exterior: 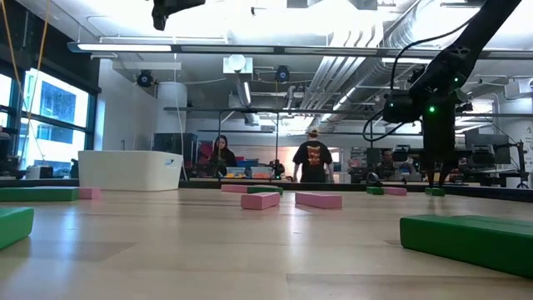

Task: Sort blocks
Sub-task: Put the green block into the black bin

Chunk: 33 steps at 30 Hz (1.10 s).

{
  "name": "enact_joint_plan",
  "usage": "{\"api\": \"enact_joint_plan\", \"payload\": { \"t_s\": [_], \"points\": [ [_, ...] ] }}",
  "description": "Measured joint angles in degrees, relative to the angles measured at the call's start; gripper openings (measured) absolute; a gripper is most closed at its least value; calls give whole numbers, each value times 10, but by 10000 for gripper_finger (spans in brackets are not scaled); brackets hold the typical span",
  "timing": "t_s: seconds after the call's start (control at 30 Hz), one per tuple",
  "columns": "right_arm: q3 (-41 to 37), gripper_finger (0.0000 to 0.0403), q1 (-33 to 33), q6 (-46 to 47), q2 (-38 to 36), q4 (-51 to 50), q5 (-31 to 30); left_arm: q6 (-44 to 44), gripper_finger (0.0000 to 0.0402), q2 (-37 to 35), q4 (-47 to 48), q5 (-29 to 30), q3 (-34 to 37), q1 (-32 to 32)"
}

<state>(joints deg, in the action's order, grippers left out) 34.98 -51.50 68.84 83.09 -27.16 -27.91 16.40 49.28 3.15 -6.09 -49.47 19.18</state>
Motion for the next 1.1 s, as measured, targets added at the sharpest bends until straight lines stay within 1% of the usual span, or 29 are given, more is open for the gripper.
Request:
{"api": "enact_joint_plan", "payload": {
  "t_s": [0.1, 0.17, 0.27, 0.37, 0.5, 0.6, 0.73, 0.87, 0.93, 1.0, 1.1],
  "points": [
    [1, 0, 18, -18, -1, -2, 22, 0, 202, 0, 0, 0, 0, 0],
    [1, 0, 40, -30, -2, -8, 55, 0, 202, 0, 1, 0, 0, 0],
    [2, 0, 92, -31, -2, -24, 83, 0, 202, 0, 6, 0, 0, 0],
    [3, 0, 158, -25, -4, -49, 95, 0, 202, 0, 17, -1, 0, 0],
    [4, 0, 250, 37, -5, -108, 95, 0, 202, 0, 41, -7, 0, -1],
    [6, 0, 322, 93, -6, -118, 106, 0, 202, 0, 55, -25, 0, -1],
    [35, 0, 413, 166, -1, -98, 166, 0, 202, 0, 65, -28, 0, -1],
    [62, 0, 480, 206, 4, -76, 194, -14, 202, 0, 69, -37, 0, -1],
    [74, 0, 511, 221, 6, -74, 200, -30, 202, 0, 72, -69, 0, -1],
    [89, 0, 537, 221, 4, -83, 190, -43, 202, 0, 72, -91, 0, -1],
    [136, 0, 560, 198, -15, -128, 152, -43, 202, 0, 73, -95, 0, -1]
  ]
}}
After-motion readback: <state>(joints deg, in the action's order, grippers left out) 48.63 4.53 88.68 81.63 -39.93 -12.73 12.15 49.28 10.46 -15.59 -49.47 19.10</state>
